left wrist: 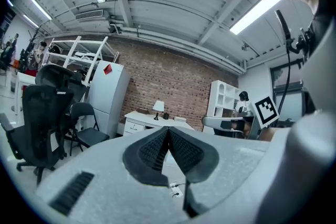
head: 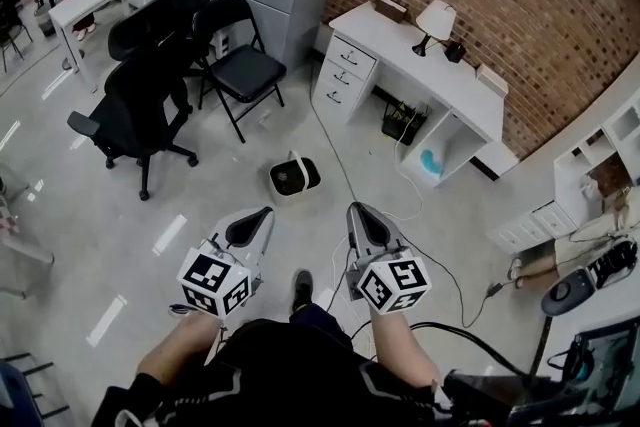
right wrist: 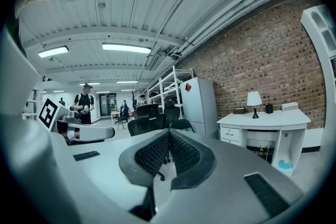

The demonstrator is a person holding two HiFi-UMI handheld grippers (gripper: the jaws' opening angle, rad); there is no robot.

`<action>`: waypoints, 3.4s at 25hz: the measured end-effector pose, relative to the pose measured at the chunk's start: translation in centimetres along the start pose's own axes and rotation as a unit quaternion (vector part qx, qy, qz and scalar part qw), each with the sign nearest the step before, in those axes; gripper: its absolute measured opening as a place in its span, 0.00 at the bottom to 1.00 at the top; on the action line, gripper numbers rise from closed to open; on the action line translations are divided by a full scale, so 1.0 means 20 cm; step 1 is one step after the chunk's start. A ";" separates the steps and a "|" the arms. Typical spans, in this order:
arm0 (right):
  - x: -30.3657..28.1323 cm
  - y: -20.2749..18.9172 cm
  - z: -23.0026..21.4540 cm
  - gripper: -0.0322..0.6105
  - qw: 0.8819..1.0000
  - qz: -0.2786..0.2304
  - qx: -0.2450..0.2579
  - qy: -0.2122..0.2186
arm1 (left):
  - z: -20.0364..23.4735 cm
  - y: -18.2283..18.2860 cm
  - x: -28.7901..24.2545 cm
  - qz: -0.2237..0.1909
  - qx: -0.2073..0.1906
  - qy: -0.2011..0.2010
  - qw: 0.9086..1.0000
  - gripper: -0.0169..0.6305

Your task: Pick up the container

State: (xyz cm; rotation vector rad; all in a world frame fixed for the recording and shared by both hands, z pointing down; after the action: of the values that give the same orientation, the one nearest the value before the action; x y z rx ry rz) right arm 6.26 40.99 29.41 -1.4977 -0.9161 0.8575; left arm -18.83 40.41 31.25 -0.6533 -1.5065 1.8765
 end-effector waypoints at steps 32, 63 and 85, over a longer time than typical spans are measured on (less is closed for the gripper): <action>-0.66 0.04 -1.09 0.06 0.997 0.011 -0.018 0.079 | 0.11 0.00 -1.15 0.030 -0.030 0.053 0.998 0.04; -1.58 -0.22 -1.27 0.07 0.991 0.101 0.006 0.083 | 1.04 -0.06 -1.70 0.063 0.017 0.047 0.997 0.04; -2.25 -0.81 -1.52 0.07 0.969 0.226 -0.017 0.094 | 1.60 -0.52 -2.08 0.183 0.072 0.033 0.980 0.04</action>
State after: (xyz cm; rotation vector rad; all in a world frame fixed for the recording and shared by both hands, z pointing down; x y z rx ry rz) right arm 12.62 -11.51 50.10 -1.8187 -0.4546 1.0031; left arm -12.00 -9.89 48.08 -0.9660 -1.2561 2.1882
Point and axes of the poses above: the fingertips, and each gripper's own axes: x backward along the fingers, z to its left, y out of its top, the point moved 9 cm from there along x, backward along the fingers, and after that the axes turned 4 degrees about -z, right-handed, at the moved point
